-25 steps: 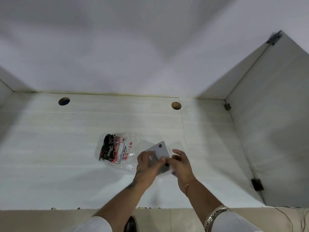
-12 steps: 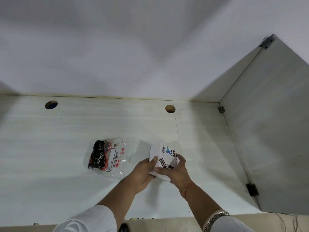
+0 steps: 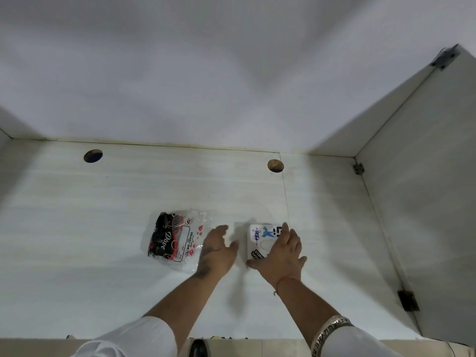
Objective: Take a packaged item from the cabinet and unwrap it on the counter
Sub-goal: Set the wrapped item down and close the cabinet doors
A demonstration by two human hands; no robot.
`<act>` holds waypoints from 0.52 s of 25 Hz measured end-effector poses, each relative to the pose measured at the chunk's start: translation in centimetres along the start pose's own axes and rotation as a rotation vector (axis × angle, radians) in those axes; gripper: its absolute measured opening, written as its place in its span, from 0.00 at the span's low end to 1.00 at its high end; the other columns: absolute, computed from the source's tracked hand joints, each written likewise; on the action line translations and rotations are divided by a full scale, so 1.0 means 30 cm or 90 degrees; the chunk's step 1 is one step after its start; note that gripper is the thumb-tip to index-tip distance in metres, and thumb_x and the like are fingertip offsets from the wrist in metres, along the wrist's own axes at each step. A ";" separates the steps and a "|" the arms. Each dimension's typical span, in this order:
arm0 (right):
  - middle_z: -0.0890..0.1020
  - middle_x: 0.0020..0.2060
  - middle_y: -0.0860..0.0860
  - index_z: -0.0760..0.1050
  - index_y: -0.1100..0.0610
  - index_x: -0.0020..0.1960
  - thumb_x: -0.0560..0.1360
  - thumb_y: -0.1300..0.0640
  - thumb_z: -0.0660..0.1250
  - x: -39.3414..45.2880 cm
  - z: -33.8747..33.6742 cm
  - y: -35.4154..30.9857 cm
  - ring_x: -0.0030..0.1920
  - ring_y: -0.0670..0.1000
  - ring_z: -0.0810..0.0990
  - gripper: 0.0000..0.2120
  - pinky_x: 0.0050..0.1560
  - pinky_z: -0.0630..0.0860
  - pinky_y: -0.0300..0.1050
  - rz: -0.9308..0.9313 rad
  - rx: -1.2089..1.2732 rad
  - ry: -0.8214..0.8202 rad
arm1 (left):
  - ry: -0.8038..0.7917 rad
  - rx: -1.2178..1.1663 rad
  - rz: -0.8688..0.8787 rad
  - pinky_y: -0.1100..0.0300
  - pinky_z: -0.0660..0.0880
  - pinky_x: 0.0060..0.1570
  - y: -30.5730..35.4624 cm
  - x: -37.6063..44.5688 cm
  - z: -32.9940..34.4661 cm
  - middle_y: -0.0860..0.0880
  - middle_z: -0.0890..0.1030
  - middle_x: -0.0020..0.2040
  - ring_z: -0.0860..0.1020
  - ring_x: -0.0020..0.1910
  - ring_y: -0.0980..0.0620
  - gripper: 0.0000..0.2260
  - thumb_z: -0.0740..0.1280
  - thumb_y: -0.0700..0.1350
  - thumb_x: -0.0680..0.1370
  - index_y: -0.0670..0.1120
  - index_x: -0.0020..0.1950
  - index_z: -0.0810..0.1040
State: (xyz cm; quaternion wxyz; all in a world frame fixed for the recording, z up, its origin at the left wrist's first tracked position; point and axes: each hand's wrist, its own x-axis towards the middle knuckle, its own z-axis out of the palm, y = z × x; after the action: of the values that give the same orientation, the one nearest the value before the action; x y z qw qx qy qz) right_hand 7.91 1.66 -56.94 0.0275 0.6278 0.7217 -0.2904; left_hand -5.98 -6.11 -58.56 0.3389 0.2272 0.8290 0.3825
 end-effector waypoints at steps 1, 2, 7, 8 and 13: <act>0.50 0.82 0.57 0.38 0.54 0.83 0.59 0.35 0.81 -0.004 -0.001 -0.019 0.83 0.60 0.47 0.70 0.77 0.55 0.72 -0.008 -0.015 0.009 | 0.073 0.060 0.031 0.53 0.78 0.60 -0.024 0.019 -0.045 0.45 0.80 0.65 0.80 0.63 0.44 0.22 0.73 0.44 0.76 0.44 0.70 0.76; 0.49 0.82 0.57 0.38 0.53 0.83 0.59 0.34 0.80 -0.005 0.002 -0.030 0.83 0.61 0.47 0.70 0.76 0.56 0.72 -0.001 -0.024 0.006 | 0.126 0.108 0.046 0.53 0.77 0.60 -0.047 0.035 -0.092 0.43 0.80 0.64 0.80 0.63 0.43 0.21 0.73 0.43 0.75 0.43 0.68 0.78; 0.59 0.75 0.58 0.36 0.57 0.82 0.56 0.38 0.82 0.013 0.037 -0.012 0.74 0.62 0.63 0.73 0.67 0.74 0.63 0.093 0.010 -0.037 | 0.030 0.052 -0.021 0.61 0.76 0.45 -0.080 0.034 -0.160 0.46 0.83 0.59 0.82 0.55 0.47 0.15 0.72 0.47 0.78 0.45 0.63 0.80; 0.59 0.75 0.57 0.36 0.57 0.82 0.56 0.37 0.82 0.015 0.042 -0.012 0.74 0.61 0.64 0.73 0.67 0.75 0.62 0.084 0.011 -0.039 | -0.028 0.041 -0.015 0.61 0.76 0.42 -0.078 0.021 -0.140 0.47 0.83 0.59 0.82 0.53 0.48 0.15 0.71 0.49 0.78 0.47 0.64 0.80; 0.58 0.77 0.57 0.40 0.57 0.83 0.61 0.35 0.81 0.011 -0.009 -0.016 0.78 0.61 0.61 0.69 0.72 0.71 0.60 0.044 0.093 -0.046 | -0.180 0.031 -0.003 0.64 0.77 0.46 -0.016 -0.029 -0.009 0.51 0.79 0.61 0.81 0.56 0.51 0.21 0.70 0.52 0.78 0.50 0.70 0.75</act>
State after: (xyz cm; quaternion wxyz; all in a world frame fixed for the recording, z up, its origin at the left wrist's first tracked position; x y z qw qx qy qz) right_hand 7.49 2.05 -56.67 0.0176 0.6416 0.6751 -0.3637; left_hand -5.65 -7.09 -58.49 0.4475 0.2848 0.7828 0.3254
